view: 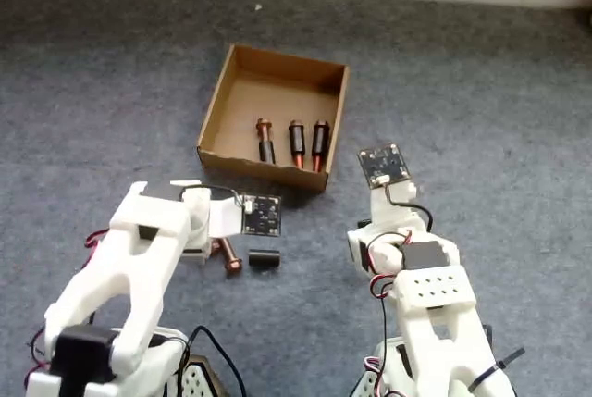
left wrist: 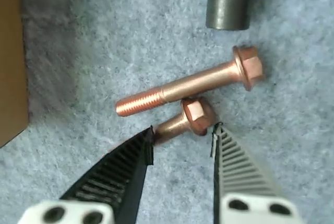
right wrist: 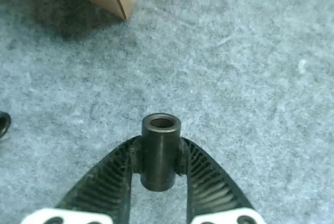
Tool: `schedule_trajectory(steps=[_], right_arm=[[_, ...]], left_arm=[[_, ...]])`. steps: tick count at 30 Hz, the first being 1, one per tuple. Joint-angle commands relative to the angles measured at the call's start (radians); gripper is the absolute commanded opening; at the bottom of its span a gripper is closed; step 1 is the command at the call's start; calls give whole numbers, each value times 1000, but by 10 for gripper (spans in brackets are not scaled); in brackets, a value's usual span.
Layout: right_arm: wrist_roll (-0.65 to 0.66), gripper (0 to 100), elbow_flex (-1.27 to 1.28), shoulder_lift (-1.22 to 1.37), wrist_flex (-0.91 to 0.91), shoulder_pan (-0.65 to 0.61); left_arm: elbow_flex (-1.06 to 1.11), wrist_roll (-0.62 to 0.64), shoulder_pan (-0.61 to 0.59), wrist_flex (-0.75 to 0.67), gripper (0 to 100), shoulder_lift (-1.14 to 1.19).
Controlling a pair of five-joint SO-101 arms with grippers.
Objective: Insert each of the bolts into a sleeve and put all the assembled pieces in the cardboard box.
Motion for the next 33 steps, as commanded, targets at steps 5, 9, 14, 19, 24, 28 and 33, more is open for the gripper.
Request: schedule_trajectory(steps=[5, 9, 14, 19, 24, 28, 33], right_arm=[[11, 5, -15, -33, -19, 4], [11, 5, -16, -33, -19, 2], [11, 5, -16, -33, -19, 2], [11, 5, -16, -33, -19, 2], [11, 5, -16, -33, -19, 2], [11, 5, -15, -33, -19, 2], [11, 5, -15, -33, -19, 2]], left_arm=[[-168, -241, 12, -12, 200, 219], [-197, -203, 21, -12, 200, 236], [-193, -203, 27, -12, 174, 236], [-185, -201, 28, 14, 28, 228], [-188, -201, 28, 114, 6, 226], [-189, -201, 28, 155, 6, 216], [-188, -115, 30, 232, 6, 81]])
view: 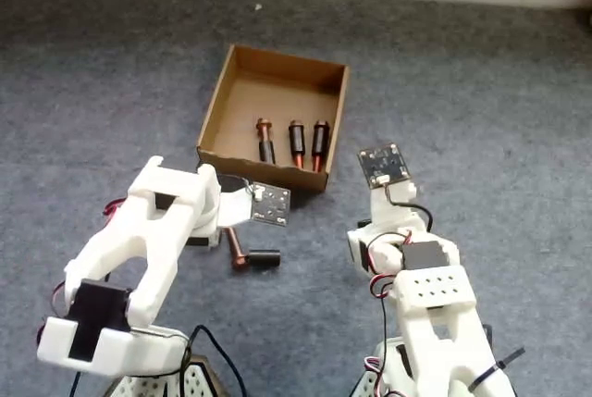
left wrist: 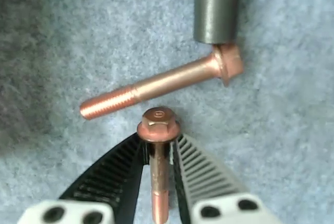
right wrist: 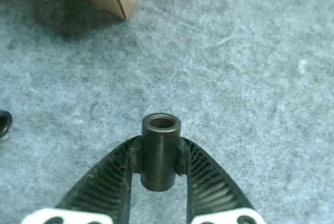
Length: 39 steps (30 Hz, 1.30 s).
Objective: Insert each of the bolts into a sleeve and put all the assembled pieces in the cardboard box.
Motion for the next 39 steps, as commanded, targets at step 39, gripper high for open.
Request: schedule_trajectory(steps=[39], right_arm=[[-327, 5, 200, -886, -58, -160]], left_arm=[[18, 1352, 243, 83, 6, -1227]])
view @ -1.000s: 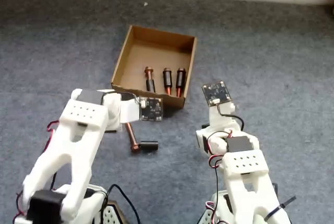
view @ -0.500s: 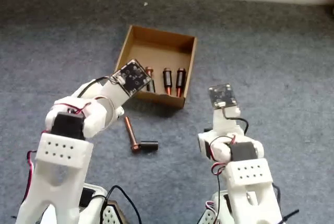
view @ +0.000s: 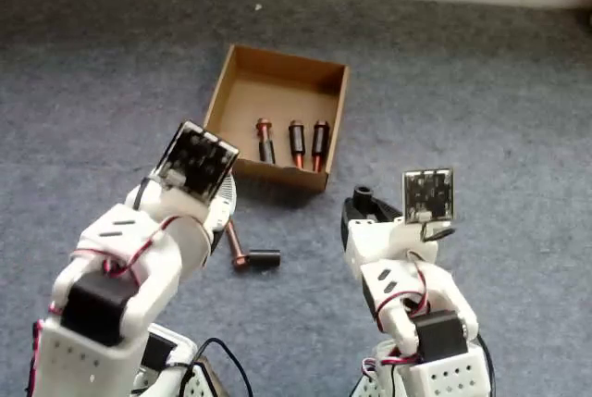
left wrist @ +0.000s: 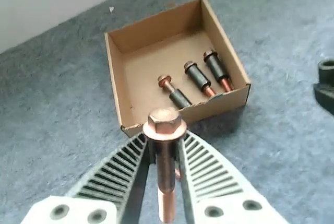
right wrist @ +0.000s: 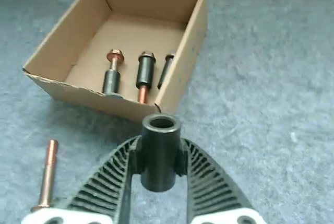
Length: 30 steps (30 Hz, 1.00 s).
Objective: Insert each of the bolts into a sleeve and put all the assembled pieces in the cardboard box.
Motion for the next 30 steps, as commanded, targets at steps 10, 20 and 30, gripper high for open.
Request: schedule_trajectory(steps=[10, 20, 30], right_arm=[[-8, 5, 170, -211, -243, -265], [253, 5, 341, -211, -498, -470], [272, 5, 367, -211, -524, -484]], left_arm=[[335, 288, 21, -399, 6, -406], [452, 442, 21, -531, 6, -588], [449, 454, 151, -497, 6, -587]])
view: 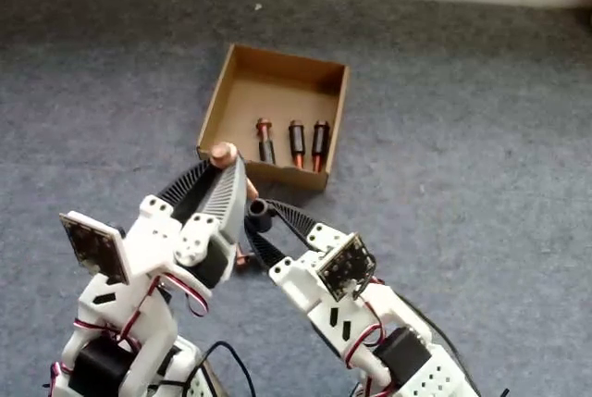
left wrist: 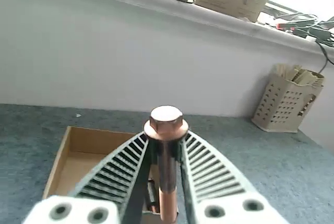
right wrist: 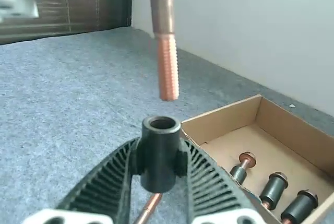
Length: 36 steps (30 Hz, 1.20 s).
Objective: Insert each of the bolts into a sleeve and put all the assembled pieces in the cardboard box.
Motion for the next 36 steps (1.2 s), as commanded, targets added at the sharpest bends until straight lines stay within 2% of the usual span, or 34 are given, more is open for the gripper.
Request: schedule_trajectory(steps=[1, 8, 22, 27, 30, 34, 36], right_arm=[[12, 5, 74, -13, -30, -10], [12, 5, 76, -13, -30, -5], [12, 5, 70, -13, -65, -5], [11, 5, 77, -13, -64, -5], [9, 5, 77, -13, -62, -5], [8, 5, 77, -13, -59, -5], [8, 5, 77, -13, -58, -5]], left_arm=[[-16, 11, 61, -3, 6, -8], [-7, -52, 65, 6, 6, -8], [-5, -55, 70, 195, 6, -7], [31, -189, 74, 233, 8, -7], [48, -270, 74, 287, 60, -7], [22, -272, 70, 384, 184, -8], [-12, -272, 70, 428, 200, -8]])
